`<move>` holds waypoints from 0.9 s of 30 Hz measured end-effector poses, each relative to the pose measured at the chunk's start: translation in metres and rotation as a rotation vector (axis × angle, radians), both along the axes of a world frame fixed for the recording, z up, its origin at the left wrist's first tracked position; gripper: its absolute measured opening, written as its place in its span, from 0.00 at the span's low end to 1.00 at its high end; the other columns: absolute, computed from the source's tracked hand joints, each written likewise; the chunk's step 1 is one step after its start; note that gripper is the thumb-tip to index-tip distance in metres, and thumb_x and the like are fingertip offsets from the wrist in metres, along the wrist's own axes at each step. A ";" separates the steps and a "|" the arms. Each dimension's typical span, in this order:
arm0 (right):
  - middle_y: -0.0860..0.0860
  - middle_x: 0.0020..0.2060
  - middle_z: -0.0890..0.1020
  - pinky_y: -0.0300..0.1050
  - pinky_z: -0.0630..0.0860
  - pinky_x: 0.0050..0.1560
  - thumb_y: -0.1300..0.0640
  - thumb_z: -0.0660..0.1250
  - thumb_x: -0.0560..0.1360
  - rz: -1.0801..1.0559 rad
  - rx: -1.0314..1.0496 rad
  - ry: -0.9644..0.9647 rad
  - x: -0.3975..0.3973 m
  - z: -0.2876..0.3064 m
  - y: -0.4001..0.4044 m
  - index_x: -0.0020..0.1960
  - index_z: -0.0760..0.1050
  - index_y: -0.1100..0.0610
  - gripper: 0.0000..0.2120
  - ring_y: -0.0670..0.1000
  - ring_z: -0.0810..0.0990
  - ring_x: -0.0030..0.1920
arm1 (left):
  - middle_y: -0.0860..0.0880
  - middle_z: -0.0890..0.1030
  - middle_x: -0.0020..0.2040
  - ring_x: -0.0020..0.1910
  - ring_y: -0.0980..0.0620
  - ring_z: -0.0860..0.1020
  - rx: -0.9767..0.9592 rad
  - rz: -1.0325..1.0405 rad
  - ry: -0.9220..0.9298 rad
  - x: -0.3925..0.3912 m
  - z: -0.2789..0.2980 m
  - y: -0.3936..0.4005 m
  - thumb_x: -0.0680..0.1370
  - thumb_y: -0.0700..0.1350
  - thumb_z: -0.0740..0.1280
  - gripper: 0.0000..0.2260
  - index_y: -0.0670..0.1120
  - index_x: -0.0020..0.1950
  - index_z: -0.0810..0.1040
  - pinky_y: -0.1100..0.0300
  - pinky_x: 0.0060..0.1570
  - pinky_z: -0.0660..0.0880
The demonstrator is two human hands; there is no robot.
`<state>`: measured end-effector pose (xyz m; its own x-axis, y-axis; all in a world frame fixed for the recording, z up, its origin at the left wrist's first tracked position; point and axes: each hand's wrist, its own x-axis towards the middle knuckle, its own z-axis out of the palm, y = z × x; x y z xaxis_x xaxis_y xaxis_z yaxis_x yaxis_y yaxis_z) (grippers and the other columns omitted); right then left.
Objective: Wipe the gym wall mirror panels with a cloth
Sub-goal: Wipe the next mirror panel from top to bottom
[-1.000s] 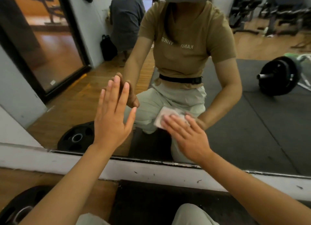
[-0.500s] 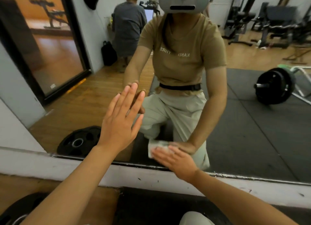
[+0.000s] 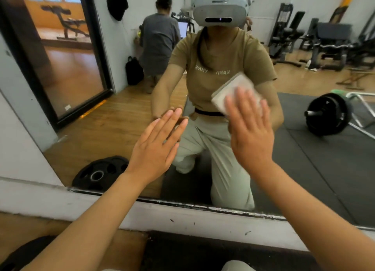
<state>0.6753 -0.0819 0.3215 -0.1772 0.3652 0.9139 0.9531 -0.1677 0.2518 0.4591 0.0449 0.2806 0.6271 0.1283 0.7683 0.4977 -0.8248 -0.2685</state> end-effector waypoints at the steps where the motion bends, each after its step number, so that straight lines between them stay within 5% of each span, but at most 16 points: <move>1: 0.56 0.76 0.60 0.56 0.51 0.78 0.69 0.60 0.79 -0.009 0.078 0.074 -0.003 0.009 0.003 0.76 0.64 0.61 0.25 0.55 0.57 0.78 | 0.41 0.56 0.80 0.79 0.45 0.56 -0.002 0.000 -0.004 0.001 0.000 -0.001 0.83 0.45 0.61 0.26 0.42 0.80 0.59 0.47 0.76 0.60; 6: 0.54 0.80 0.50 0.57 0.46 0.78 0.68 0.56 0.79 -0.025 0.026 0.105 -0.031 -0.054 0.023 0.79 0.56 0.57 0.29 0.54 0.48 0.80 | 0.43 0.54 0.80 0.80 0.45 0.53 -0.112 0.004 -0.143 -0.009 -0.011 -0.003 0.81 0.44 0.63 0.28 0.42 0.79 0.58 0.47 0.78 0.52; 10: 0.54 0.80 0.41 0.56 0.38 0.78 0.60 0.64 0.69 -0.036 -0.563 -0.385 -0.034 -0.174 0.018 0.81 0.41 0.57 0.47 0.54 0.41 0.80 | 0.43 0.50 0.81 0.80 0.46 0.48 -0.432 0.136 -0.389 -0.035 -0.045 0.001 0.81 0.47 0.60 0.29 0.41 0.80 0.55 0.46 0.78 0.45; 13: 0.55 0.79 0.41 0.58 0.32 0.74 0.50 0.65 0.76 -0.079 -1.021 -0.681 -0.030 -0.222 0.004 0.80 0.39 0.58 0.45 0.54 0.39 0.77 | 0.47 0.46 0.82 0.81 0.49 0.45 -0.639 0.211 -0.416 -0.050 -0.071 0.005 0.82 0.50 0.57 0.30 0.43 0.81 0.51 0.43 0.78 0.48; 15: 0.55 0.78 0.37 0.56 0.30 0.70 0.51 0.60 0.80 -0.096 -1.102 -0.769 -0.029 -0.220 0.003 0.78 0.33 0.60 0.42 0.55 0.34 0.76 | 0.50 0.44 0.82 0.80 0.51 0.43 -0.692 0.197 -0.396 -0.056 -0.079 0.010 0.82 0.51 0.56 0.31 0.46 0.82 0.48 0.42 0.77 0.53; 19: 0.55 0.79 0.36 0.57 0.26 0.74 0.53 0.58 0.78 -0.110 -0.865 -0.797 -0.027 -0.183 0.015 0.79 0.34 0.60 0.41 0.55 0.34 0.78 | 0.50 0.45 0.82 0.81 0.50 0.44 -0.692 0.133 -0.386 -0.061 -0.083 0.016 0.83 0.51 0.56 0.30 0.47 0.81 0.48 0.41 0.76 0.56; 23: 0.54 0.80 0.47 0.51 0.42 0.79 0.64 0.57 0.75 0.051 -0.327 -0.316 -0.047 -0.058 0.038 0.79 0.54 0.58 0.33 0.51 0.45 0.80 | 0.52 0.44 0.82 0.81 0.51 0.44 -0.724 0.100 -0.411 -0.060 -0.086 0.017 0.83 0.51 0.56 0.29 0.49 0.81 0.47 0.44 0.76 0.55; 27: 0.60 0.76 0.63 0.59 0.53 0.77 0.71 0.59 0.78 0.004 0.142 0.075 -0.061 0.046 0.054 0.76 0.62 0.61 0.28 0.58 0.58 0.77 | 0.52 0.44 0.82 0.80 0.51 0.43 -0.736 0.083 -0.448 -0.056 -0.087 0.015 0.83 0.51 0.55 0.29 0.48 0.82 0.48 0.47 0.75 0.54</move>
